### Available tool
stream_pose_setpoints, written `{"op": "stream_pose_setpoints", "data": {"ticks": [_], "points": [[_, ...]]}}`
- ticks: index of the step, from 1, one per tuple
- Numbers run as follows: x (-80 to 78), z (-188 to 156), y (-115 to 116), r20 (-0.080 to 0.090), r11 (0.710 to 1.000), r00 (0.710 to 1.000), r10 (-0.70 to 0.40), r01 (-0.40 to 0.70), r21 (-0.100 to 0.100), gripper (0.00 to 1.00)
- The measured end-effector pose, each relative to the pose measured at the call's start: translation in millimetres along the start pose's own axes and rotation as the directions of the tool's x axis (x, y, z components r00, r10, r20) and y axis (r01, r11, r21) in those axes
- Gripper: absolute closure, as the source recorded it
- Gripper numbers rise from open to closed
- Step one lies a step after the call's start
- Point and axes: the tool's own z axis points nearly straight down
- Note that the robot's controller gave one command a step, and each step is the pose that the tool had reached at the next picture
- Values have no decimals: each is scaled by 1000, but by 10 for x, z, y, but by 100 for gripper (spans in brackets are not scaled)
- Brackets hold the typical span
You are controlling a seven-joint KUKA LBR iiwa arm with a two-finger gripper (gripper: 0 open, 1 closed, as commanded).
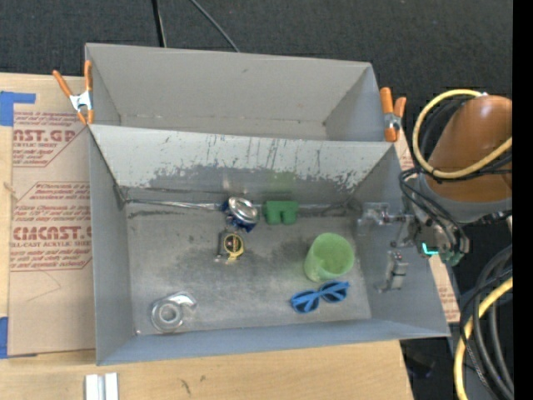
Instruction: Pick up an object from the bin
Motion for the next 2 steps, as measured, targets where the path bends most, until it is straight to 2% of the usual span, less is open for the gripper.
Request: {"op": "stream_pose_setpoints", "data": {"ticks": [1, 2], "points": [[51, 1238, 448, 4, 958, 958, -287, 287, 0, 0], [42, 1202, 442, 5, 958, 958, -287, 287, 1, 100]]}}
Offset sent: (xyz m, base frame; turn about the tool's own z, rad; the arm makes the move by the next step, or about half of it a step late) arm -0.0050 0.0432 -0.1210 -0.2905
